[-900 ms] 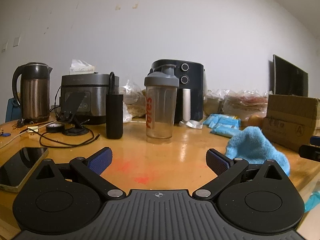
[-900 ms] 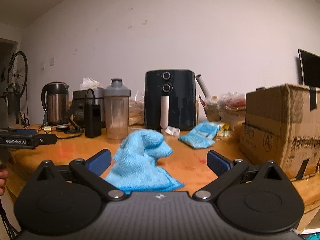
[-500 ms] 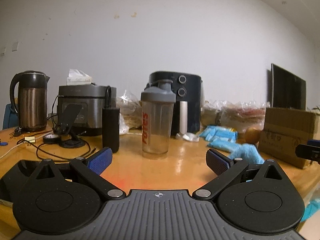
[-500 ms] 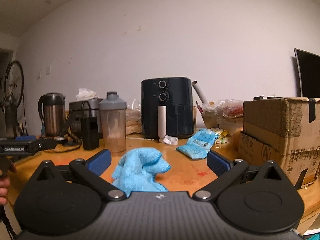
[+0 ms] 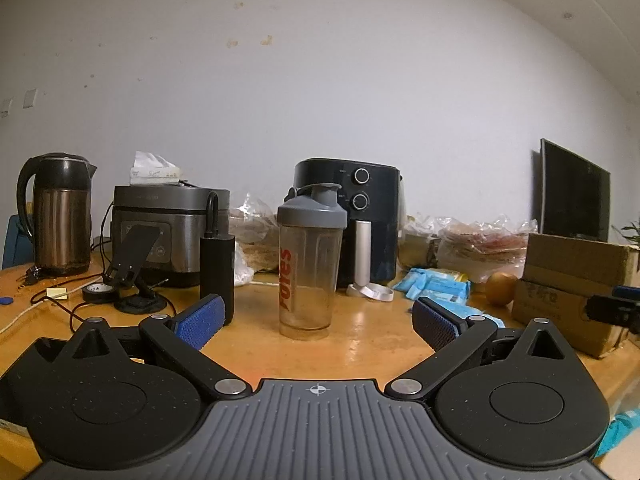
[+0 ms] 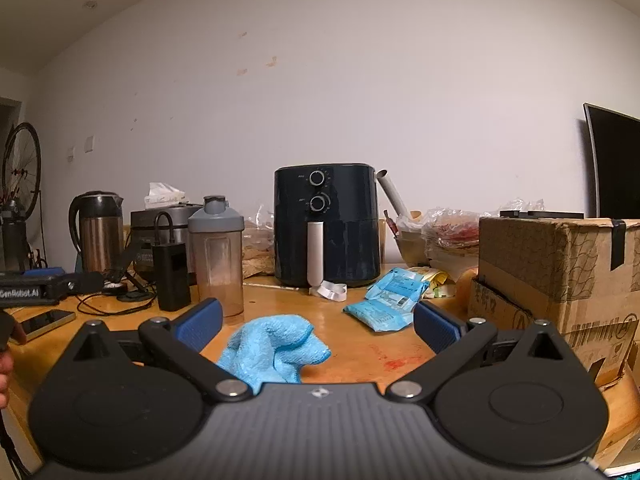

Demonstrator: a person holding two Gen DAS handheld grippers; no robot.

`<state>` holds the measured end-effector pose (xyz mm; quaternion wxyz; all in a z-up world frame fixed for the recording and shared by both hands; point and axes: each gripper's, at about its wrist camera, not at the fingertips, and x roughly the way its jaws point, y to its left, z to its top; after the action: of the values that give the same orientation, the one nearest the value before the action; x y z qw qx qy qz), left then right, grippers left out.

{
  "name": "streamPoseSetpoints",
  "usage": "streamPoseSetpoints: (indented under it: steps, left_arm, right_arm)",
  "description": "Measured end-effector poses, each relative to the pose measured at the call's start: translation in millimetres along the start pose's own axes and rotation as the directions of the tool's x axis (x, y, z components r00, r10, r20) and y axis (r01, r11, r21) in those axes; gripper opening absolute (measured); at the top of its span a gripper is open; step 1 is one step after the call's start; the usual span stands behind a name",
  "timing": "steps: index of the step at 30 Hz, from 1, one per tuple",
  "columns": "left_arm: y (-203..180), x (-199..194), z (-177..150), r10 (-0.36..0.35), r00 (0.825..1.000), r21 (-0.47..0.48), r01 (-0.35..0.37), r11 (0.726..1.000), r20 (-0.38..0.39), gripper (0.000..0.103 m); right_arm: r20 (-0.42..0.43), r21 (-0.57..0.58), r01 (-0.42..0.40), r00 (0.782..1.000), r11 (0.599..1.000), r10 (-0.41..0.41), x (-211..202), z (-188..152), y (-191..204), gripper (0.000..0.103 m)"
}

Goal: Clean container

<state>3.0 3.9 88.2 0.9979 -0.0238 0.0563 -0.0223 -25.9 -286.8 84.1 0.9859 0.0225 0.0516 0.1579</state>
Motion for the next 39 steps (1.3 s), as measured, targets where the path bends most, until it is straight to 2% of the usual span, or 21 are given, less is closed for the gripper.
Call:
streamPoseSetpoints:
  steps: [39]
  left_arm:
    - [-14.7,13.8,14.7,0.031,0.999,0.045,-0.030,0.999,-0.011,0.103]
  right_arm:
    - [0.011,-0.039,-0.030,0.999,0.999,0.031,-0.8,5.0,11.8,0.103]
